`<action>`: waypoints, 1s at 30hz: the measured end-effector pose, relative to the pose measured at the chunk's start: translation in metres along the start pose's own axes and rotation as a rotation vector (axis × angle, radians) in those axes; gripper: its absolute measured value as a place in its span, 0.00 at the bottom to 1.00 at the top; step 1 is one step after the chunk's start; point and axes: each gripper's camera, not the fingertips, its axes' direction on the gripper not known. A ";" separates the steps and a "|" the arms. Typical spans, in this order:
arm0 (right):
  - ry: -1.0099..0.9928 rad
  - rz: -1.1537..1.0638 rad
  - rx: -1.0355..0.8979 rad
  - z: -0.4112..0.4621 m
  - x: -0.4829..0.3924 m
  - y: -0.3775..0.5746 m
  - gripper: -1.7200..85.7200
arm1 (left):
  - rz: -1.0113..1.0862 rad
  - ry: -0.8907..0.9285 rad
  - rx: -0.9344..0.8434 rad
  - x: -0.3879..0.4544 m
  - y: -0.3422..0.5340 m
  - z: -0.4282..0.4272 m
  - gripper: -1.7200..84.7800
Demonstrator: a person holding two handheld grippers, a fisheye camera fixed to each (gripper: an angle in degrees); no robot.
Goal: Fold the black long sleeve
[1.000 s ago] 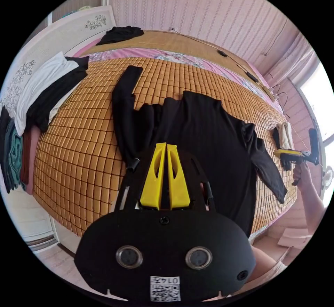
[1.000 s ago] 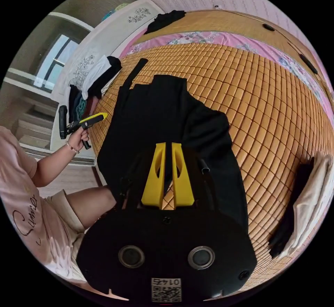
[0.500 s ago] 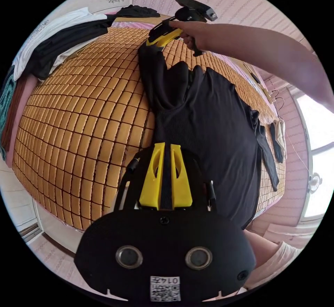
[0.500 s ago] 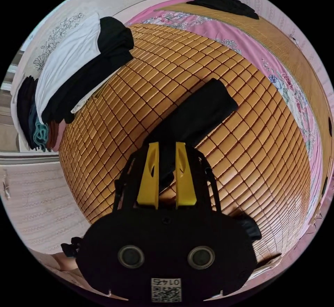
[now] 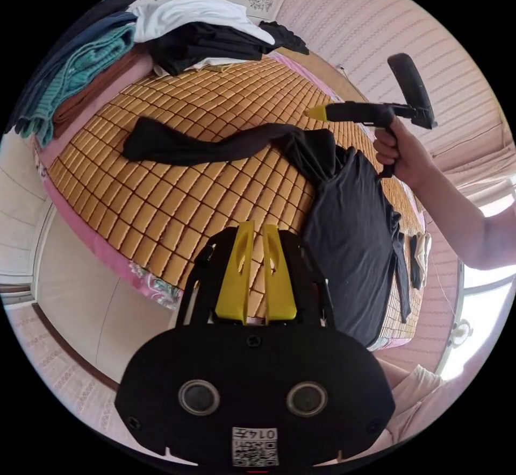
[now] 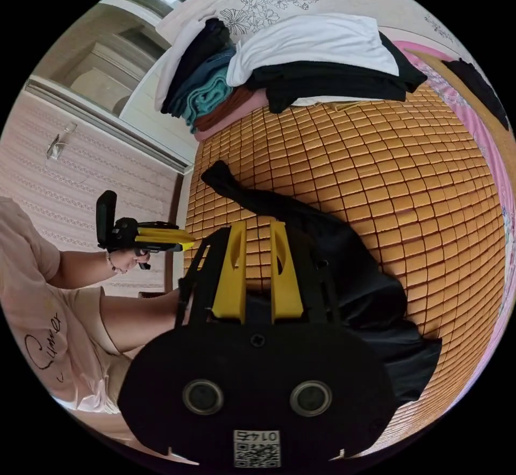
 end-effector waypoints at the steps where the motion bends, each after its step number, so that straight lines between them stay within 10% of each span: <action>1: 0.000 0.068 -0.023 0.009 0.016 0.006 0.11 | -0.027 -0.026 0.003 -0.013 0.002 -0.010 0.04; 11: 0.220 0.192 -0.055 0.081 0.061 -0.025 0.10 | -0.104 -0.340 0.095 -0.084 -0.057 -0.055 0.09; 18: 0.233 0.206 -0.121 0.138 0.079 -0.054 0.03 | -0.041 -0.198 -0.139 -0.108 -0.082 -0.043 0.01; 23: 0.220 0.224 -0.078 0.142 0.078 -0.061 0.02 | 0.142 -0.374 0.383 -0.093 -0.033 -0.143 0.02; 30: 0.199 0.177 -0.066 0.161 0.059 -0.074 0.02 | -0.243 -0.358 0.306 -0.164 0.021 -0.138 0.06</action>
